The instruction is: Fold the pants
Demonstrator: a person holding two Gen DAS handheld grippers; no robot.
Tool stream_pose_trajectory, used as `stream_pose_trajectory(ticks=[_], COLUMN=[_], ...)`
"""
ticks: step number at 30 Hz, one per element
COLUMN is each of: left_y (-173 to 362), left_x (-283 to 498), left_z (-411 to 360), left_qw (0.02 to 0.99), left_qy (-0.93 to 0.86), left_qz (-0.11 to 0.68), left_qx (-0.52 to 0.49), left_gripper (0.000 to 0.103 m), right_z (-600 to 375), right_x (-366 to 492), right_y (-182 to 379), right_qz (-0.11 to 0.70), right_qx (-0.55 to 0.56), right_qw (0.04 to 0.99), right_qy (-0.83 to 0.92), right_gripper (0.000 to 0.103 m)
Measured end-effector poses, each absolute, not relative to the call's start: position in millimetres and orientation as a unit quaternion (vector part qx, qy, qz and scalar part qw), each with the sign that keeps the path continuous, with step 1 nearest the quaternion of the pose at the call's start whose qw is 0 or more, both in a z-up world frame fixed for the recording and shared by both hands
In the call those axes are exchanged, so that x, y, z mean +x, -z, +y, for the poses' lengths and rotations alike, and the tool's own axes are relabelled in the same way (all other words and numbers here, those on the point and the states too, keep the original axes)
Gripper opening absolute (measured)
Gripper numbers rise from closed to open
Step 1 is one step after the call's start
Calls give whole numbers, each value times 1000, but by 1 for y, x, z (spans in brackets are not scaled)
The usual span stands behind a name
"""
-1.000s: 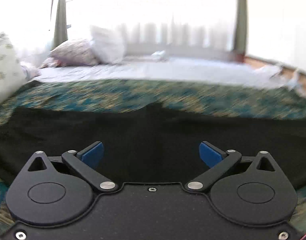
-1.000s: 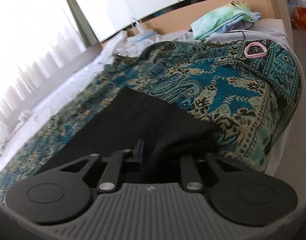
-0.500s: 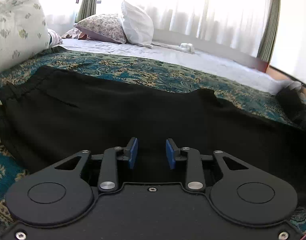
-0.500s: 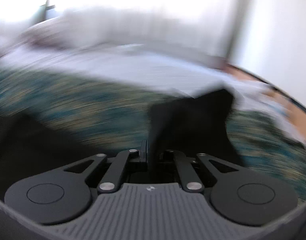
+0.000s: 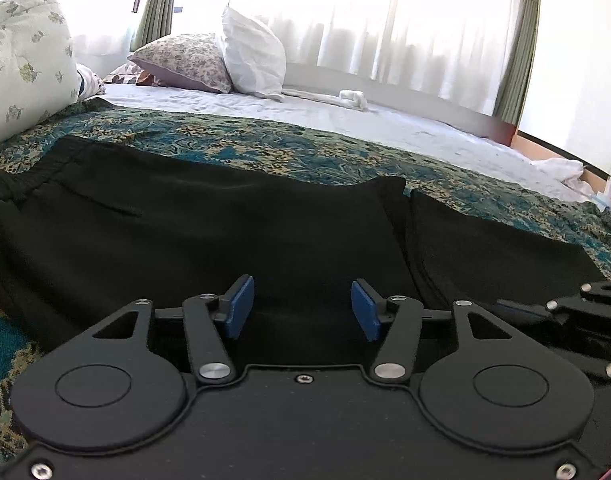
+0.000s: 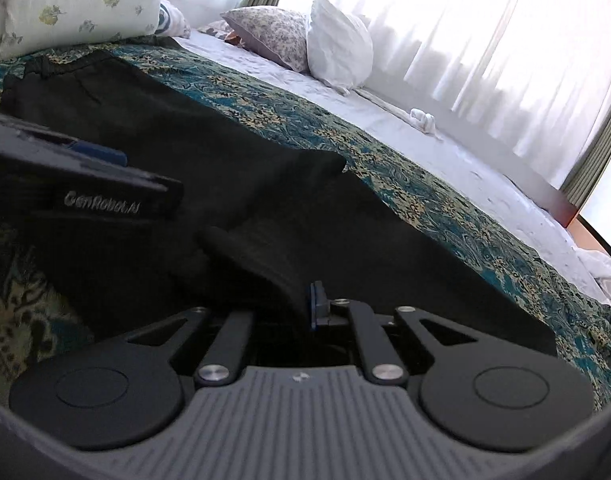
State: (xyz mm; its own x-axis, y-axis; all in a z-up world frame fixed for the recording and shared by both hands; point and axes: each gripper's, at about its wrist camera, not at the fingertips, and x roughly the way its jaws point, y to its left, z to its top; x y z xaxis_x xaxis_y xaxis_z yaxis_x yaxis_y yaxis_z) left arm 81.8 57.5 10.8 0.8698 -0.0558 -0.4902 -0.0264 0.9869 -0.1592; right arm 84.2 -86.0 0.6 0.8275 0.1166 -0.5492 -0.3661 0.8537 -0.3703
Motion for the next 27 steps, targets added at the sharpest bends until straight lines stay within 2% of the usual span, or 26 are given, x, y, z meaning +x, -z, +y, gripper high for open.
stream_pose_trajectory(ticks=[4, 5, 8, 11, 15, 20, 23, 27], left_y=[-11, -12, -14, -20, -37, -56, -55, -34], left_x=[83, 83, 84, 82, 74, 63, 62, 67], left_z=[55, 54, 53, 59, 56, 23, -2, -26], left_qw=[964, 964, 963, 960, 961, 966, 964, 953], left_qy=[10, 10, 15, 15, -8, 65, 77, 63], left_qz=[256, 257, 262, 266, 249, 226, 239, 284], left_qx=[-73, -69, -67, -90, -121, -108, -90, -81], left_gripper=[58, 59, 63, 64, 62, 61, 43, 33], right_z=[-90, -89, -87, -97, -128, -158, -169, -185], right_x=[73, 72, 71, 67, 60, 53, 46, 35], right_y=[3, 3, 2, -3, -9, -6, -3, -2], right_qz=[256, 255, 249, 247, 270, 281, 265, 244], right_qx=[-238, -242, -256, -237, -151, -67, -73, -114], right_qw=[929, 928, 928, 934, 944, 953, 960, 963], right_qy=[-125, -123, -106, -99, -114, -96, -52, 17], right_gripper=[15, 19, 41, 69, 86, 89, 90, 91])
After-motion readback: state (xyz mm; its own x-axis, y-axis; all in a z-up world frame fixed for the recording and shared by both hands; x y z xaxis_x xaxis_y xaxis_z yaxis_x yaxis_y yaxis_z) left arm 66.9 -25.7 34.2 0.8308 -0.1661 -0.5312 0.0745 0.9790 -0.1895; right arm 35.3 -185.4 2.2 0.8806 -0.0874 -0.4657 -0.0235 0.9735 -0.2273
